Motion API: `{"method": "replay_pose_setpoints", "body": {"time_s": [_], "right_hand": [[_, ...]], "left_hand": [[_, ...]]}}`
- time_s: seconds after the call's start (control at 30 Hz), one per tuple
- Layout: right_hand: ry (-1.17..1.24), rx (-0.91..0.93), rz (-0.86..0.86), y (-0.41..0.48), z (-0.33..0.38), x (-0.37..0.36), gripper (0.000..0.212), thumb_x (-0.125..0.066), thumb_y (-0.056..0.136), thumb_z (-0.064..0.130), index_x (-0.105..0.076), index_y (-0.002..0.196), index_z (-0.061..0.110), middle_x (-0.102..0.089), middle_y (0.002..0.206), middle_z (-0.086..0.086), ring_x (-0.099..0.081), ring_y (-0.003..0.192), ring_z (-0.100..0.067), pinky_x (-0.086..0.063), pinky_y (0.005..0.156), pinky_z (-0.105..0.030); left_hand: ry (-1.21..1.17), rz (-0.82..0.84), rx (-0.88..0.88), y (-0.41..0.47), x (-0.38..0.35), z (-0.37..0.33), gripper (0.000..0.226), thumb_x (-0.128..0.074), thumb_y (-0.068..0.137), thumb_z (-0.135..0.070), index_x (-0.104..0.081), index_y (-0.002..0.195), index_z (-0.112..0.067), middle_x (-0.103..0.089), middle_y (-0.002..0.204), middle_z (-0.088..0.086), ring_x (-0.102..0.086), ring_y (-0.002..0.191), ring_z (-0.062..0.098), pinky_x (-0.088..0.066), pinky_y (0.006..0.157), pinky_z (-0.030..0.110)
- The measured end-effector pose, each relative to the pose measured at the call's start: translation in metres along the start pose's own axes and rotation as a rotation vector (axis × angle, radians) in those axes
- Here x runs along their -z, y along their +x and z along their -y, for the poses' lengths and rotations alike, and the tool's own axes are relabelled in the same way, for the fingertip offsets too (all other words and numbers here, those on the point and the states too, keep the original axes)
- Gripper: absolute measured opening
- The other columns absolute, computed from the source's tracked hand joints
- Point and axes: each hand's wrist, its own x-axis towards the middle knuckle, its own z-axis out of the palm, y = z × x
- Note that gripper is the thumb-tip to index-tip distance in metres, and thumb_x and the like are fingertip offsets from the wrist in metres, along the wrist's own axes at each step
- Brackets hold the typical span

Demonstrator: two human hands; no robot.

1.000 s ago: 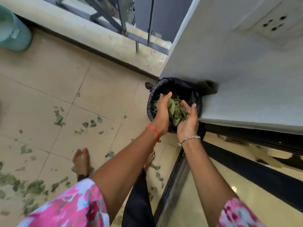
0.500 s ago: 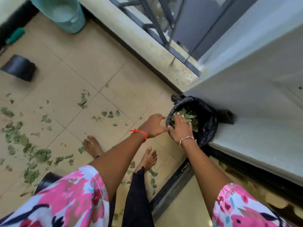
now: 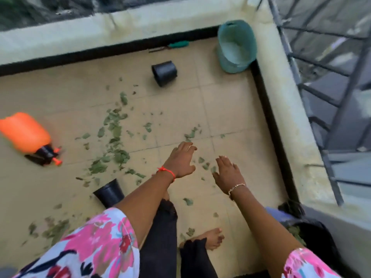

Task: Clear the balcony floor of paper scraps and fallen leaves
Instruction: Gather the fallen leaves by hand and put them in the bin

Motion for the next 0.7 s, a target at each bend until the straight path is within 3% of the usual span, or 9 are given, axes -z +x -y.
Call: {"method": "replay_pose_setpoints", "body": {"time_s": [0.33,0.7], "right_hand": [[-0.124,0.327,0.075,0.112,0.199,0.04,0.056,-0.036,0.099,0.031,-0.017,0.146,0.008,-0.01,0.157,-0.007,-0.008,0.145,-0.02,-0.014,0.115,-0.034],[-0.206,0.463,0.152,0.193,0.298,0.055,0.059,-0.038,0.098,0.035,-0.018,0.146,0.006,-0.011,0.156,-0.01,-0.012,0.144,-0.024,-0.019,0.115,-0.037]], "left_hand": [[-0.288,-0.194,0.322,-0.054,0.061,0.184,0.065,-0.061,0.086,-0.02,-0.029,0.142,-0.013,-0.016,0.155,0.004,-0.01,0.144,0.021,-0.016,0.117,0.038],[-0.518,-0.347,0.491,-0.06,0.072,0.263,0.064,-0.064,0.085,-0.018,-0.032,0.14,-0.015,-0.02,0.151,0.003,-0.017,0.142,0.02,-0.019,0.116,0.034]]}}
